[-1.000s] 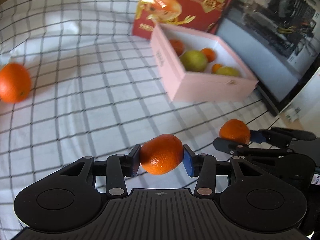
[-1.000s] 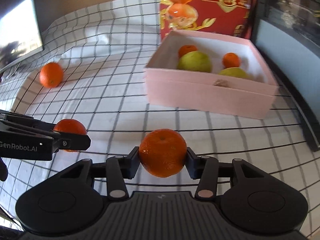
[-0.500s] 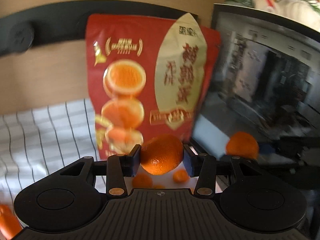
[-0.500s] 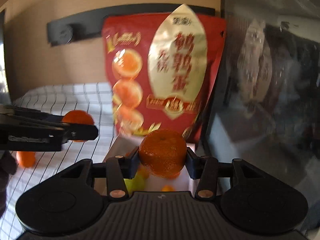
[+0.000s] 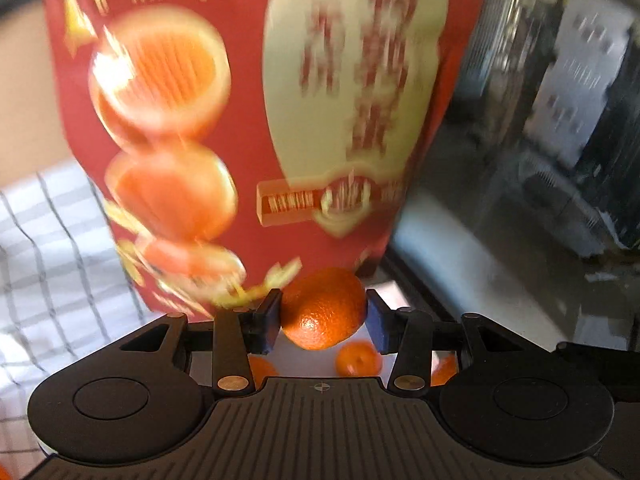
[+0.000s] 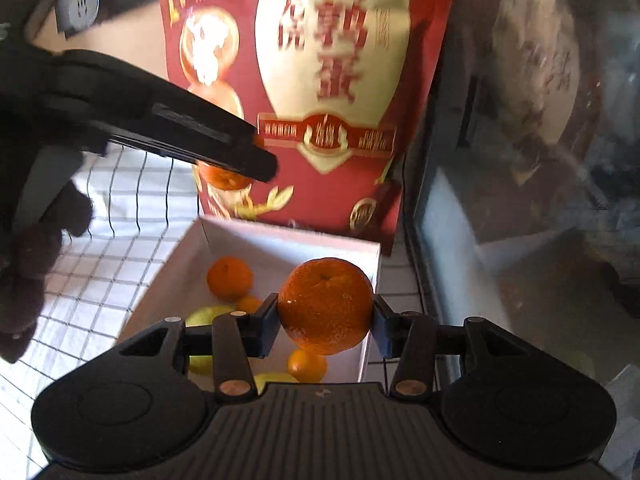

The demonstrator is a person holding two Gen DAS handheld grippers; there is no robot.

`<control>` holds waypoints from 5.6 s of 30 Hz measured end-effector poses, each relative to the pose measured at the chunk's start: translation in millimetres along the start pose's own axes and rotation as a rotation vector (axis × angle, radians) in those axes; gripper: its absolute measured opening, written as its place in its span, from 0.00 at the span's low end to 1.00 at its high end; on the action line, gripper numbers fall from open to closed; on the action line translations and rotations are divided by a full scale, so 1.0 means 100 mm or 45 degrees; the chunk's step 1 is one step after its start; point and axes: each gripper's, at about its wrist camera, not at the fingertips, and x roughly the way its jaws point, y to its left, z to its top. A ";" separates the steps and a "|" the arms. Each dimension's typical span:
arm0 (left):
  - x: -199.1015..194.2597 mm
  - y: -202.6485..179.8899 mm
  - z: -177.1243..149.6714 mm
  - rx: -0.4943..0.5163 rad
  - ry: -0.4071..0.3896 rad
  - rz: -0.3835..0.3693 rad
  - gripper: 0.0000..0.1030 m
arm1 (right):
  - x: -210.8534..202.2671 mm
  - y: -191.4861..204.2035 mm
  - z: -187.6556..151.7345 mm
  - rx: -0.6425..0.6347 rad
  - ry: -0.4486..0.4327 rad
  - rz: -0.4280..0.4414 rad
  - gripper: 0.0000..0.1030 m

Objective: Organize fruits

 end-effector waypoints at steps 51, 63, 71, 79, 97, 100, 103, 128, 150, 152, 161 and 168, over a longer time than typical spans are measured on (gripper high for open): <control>-2.48 2.94 -3.04 -0.875 -0.292 0.421 0.48 | 0.34 3.01 0.22 -0.351 0.032 0.344 0.74; -2.59 3.35 -3.34 -0.894 -0.326 0.349 0.48 | 1.25 4.25 0.31 -0.438 0.219 0.509 0.83; -2.50 3.51 -3.18 -0.897 -0.357 0.349 0.48 | 1.44 4.47 0.24 -0.397 0.348 0.611 0.69; -2.22 3.55 -2.76 -0.732 -0.343 0.307 0.48 | 1.02 4.00 -0.04 -0.374 0.343 0.614 0.68; -1.14 3.35 -1.94 -0.162 -0.133 0.444 0.54 | 0.12 2.48 -0.83 -0.256 0.242 0.201 0.68; -1.05 3.28 -1.92 -0.135 -0.064 0.391 0.52 | 0.09 2.33 -0.88 -0.182 0.229 0.209 0.68; -0.97 3.28 -1.95 -0.138 -0.015 0.409 0.51 | 0.06 2.27 -0.93 -0.141 0.208 0.208 0.68; -1.48 1.79 -2.69 -0.305 0.029 0.004 0.43 | 0.19 2.05 -1.17 -0.016 0.219 0.141 0.79; -1.50 1.66 -2.81 -0.426 0.051 0.044 0.43 | -0.04 1.87 -1.58 -0.123 0.097 0.100 1.00; -1.50 1.67 -2.81 -0.437 0.051 0.031 0.43 | -0.04 1.87 -1.58 -0.115 0.092 0.093 1.00; -1.51 1.69 -2.83 -0.423 0.048 0.002 0.43 | -0.02 1.87 -1.46 -0.069 0.191 0.121 0.95; -1.49 1.61 -2.77 -0.377 0.096 0.043 0.44 | -0.15 1.92 -1.34 0.006 0.109 0.125 0.94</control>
